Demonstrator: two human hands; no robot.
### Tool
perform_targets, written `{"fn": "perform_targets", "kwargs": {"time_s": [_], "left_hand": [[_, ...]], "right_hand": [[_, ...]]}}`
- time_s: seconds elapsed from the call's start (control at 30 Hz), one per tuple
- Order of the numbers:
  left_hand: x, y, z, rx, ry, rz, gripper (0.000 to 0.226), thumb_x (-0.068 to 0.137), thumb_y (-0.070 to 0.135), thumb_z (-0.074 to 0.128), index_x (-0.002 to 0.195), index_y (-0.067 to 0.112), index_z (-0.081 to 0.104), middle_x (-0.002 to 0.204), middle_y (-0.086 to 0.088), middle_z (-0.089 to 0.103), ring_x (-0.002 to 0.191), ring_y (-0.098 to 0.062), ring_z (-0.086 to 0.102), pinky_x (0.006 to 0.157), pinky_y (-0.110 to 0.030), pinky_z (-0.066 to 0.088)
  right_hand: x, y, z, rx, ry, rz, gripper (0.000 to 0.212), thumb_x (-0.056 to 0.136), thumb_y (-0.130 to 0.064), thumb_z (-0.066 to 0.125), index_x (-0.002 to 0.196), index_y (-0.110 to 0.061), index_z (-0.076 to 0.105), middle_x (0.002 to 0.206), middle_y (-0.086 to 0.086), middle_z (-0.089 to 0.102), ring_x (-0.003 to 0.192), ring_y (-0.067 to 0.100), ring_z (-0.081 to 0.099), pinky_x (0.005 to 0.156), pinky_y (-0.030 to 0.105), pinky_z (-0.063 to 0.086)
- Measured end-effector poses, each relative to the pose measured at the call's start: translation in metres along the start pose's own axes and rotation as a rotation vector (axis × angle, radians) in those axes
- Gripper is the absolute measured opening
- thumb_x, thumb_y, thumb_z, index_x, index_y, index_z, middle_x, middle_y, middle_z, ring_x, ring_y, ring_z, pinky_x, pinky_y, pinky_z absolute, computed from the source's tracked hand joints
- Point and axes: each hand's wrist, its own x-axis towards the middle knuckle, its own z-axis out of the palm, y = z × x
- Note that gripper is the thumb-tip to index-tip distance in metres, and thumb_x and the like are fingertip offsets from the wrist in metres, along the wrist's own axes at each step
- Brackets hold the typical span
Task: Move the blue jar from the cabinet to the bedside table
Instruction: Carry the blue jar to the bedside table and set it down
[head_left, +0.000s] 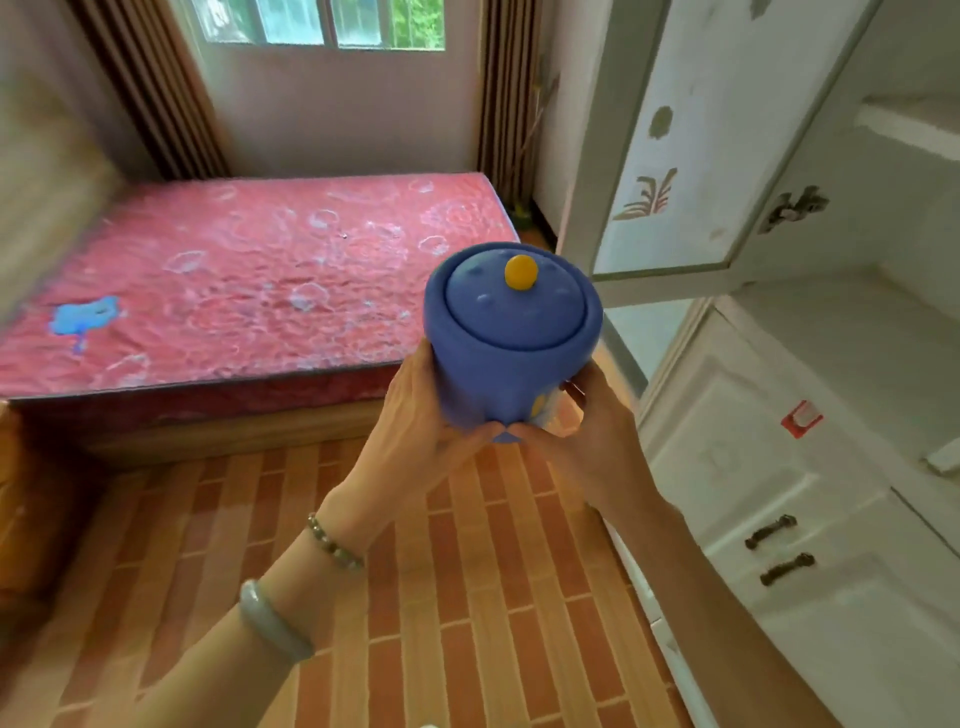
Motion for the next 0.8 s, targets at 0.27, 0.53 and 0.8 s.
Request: {"fn": "perform_targets", "kwargs": {"time_s": [0.27, 0.53, 0.8], "left_hand": [[-0.067, -0.032, -0.094, 0.152, 0.209, -0.174, 0.096, 0.074, 0.055, 0.070, 0.143, 0.006, 0.027, 0.139, -0.005, 0.043, 0.126, -0.020, 0.045, 0.100, -0.041, 0.043], [-0.139, -0.028, -0.147, 0.184, 0.477, -0.377, 0.099, 0.069, 0.065, 0.070, 0.145, 0.024, 0.020, 0.146, 0.004, 0.036, 0.133, -0.013, 0.039, 0.107, -0.044, 0.039], [-0.201, -0.011, -0.169, 0.276, 0.624, -0.539, 0.105, 0.070, 0.064, 0.069, 0.146, 0.005, 0.025, 0.147, -0.008, 0.038, 0.135, -0.018, 0.039, 0.106, -0.044, 0.039]], "right_hand": [[0.007, -0.043, 0.097, 0.049, -0.243, -0.186, 0.074, 0.058, -0.026, 0.085, 0.119, -0.001, 0.050, 0.104, -0.007, 0.057, 0.095, -0.011, 0.046, 0.074, 0.000, 0.034], [-0.006, -0.082, 0.174, 0.203, -0.551, -0.284, 0.077, 0.058, -0.034, 0.084, 0.121, -0.008, 0.049, 0.104, -0.012, 0.058, 0.091, -0.005, 0.052, 0.071, 0.012, 0.045], [-0.034, -0.108, 0.221, 0.251, -0.746, -0.380, 0.072, 0.058, -0.033, 0.084, 0.119, -0.018, 0.048, 0.100, -0.002, 0.063, 0.088, 0.013, 0.061, 0.069, 0.029, 0.050]]}}
